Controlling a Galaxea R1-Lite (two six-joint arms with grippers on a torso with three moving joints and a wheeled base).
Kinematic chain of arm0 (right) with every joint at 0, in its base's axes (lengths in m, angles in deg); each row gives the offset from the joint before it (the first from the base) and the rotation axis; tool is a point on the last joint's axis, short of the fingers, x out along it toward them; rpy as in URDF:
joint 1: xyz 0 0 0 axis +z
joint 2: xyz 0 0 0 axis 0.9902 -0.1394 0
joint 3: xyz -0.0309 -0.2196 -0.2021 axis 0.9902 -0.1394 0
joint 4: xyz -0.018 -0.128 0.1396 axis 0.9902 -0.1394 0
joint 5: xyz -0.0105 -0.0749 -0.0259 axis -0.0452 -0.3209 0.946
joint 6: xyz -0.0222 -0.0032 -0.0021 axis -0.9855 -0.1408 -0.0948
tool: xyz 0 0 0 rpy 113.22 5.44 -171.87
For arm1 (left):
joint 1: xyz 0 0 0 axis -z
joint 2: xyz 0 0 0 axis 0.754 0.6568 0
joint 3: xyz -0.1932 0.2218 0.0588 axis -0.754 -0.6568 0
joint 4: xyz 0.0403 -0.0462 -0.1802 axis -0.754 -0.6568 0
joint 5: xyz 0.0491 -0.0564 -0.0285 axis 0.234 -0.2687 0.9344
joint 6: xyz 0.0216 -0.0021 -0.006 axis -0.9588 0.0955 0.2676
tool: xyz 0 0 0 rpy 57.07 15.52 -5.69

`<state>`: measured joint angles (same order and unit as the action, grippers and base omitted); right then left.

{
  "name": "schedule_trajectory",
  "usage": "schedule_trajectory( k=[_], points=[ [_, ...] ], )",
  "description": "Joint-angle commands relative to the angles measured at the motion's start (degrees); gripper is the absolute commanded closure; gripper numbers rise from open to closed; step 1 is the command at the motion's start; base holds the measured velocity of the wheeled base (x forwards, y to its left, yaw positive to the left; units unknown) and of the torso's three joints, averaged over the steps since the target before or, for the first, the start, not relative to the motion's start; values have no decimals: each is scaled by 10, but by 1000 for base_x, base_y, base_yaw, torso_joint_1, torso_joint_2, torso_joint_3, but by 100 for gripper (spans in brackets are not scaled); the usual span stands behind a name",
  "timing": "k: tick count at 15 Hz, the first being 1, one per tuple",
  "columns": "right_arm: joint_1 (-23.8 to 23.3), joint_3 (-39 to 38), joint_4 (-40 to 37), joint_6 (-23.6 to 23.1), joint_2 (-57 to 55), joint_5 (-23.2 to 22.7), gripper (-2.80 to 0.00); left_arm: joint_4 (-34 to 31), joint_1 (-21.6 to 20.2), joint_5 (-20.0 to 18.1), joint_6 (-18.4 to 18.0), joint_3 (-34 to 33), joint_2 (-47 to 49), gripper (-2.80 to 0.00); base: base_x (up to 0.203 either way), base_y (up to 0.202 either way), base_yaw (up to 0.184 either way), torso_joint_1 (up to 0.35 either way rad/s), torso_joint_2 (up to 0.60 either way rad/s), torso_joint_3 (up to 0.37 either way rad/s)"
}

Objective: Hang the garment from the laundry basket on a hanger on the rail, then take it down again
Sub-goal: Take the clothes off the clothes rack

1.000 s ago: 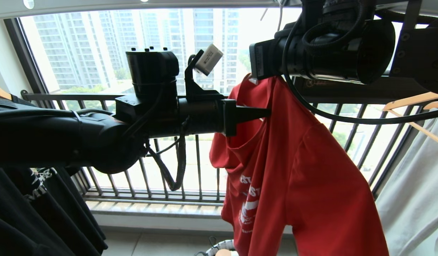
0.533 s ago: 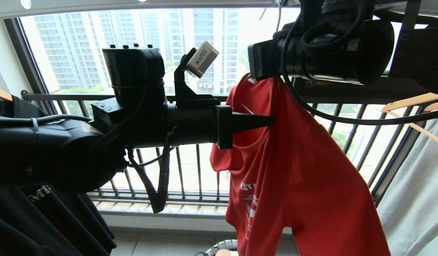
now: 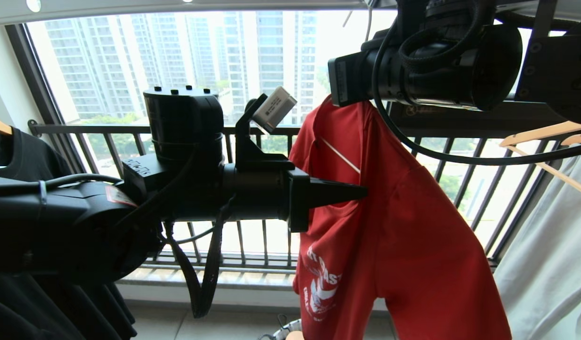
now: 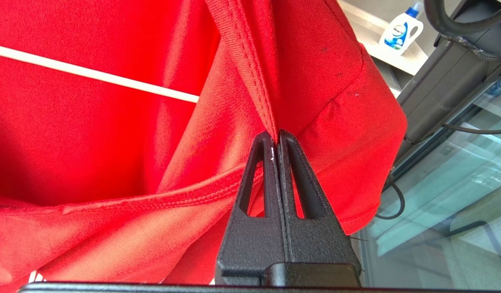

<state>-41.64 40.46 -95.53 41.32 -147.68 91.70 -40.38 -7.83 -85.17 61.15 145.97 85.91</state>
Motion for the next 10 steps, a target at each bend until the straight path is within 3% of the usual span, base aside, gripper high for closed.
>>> schedule_trajectory(
  k=[1, 6, 10],
  points=[
    [0, 0, 0, -1, 0, 1, 0, 1, 6, -3, 0, -12, 1, 0, 0, 0, 0, 0, 0, 0],
    [0, 0, 0, -1, 4, 1, 0, 1, 8, -4, -21, -55, -14, 0, 0, 0, 0, 0, 0, 0],
    [0, 0, 0, -1, 6, 1, 0, 1, 7, 1, -20, -47, -19, 0, 0, 0, 0, 0, 0, 0]
  ],
)
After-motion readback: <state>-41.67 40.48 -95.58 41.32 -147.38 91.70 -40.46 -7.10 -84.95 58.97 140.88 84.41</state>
